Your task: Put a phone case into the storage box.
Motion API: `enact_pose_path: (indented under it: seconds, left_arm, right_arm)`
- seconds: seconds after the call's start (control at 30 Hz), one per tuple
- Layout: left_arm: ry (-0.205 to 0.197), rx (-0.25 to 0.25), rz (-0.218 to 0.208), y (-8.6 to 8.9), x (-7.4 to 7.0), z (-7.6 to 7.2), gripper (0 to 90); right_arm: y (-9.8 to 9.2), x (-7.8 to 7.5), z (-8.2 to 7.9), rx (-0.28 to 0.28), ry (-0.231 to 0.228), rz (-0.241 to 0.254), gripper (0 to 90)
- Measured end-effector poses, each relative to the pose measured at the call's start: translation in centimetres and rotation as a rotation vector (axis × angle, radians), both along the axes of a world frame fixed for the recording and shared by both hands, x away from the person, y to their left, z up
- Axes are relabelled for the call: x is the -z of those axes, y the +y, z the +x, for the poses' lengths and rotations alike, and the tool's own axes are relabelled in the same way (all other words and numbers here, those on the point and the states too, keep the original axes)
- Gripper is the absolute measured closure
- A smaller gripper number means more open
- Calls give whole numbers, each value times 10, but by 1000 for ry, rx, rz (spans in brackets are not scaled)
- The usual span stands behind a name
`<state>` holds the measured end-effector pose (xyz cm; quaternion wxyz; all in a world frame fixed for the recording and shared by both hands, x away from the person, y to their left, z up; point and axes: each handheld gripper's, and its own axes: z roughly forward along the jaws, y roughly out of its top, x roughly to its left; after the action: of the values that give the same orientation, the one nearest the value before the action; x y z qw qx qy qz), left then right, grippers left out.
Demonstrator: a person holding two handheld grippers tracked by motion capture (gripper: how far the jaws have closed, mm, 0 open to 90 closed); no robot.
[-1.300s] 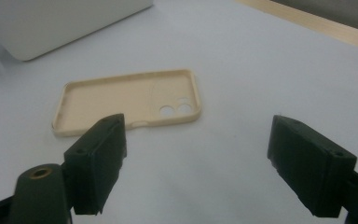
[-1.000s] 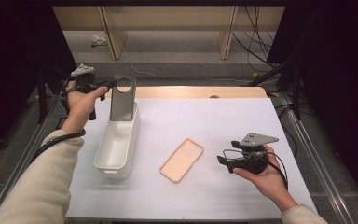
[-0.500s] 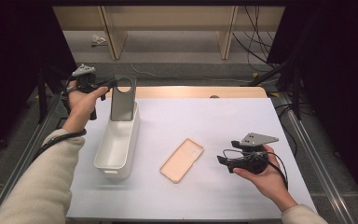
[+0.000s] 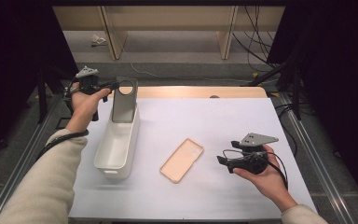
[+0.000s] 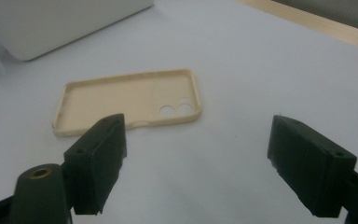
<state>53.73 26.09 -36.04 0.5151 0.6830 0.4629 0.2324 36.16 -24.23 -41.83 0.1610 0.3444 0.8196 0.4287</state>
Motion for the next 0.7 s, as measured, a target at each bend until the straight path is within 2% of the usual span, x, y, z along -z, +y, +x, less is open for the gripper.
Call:
enact_pose_path:
  seconds: [0.7]
  left_arm:
    - [38,-12,0,1,19,6,817]
  right_arm:
    - [0,0,0,1,1,0,205]
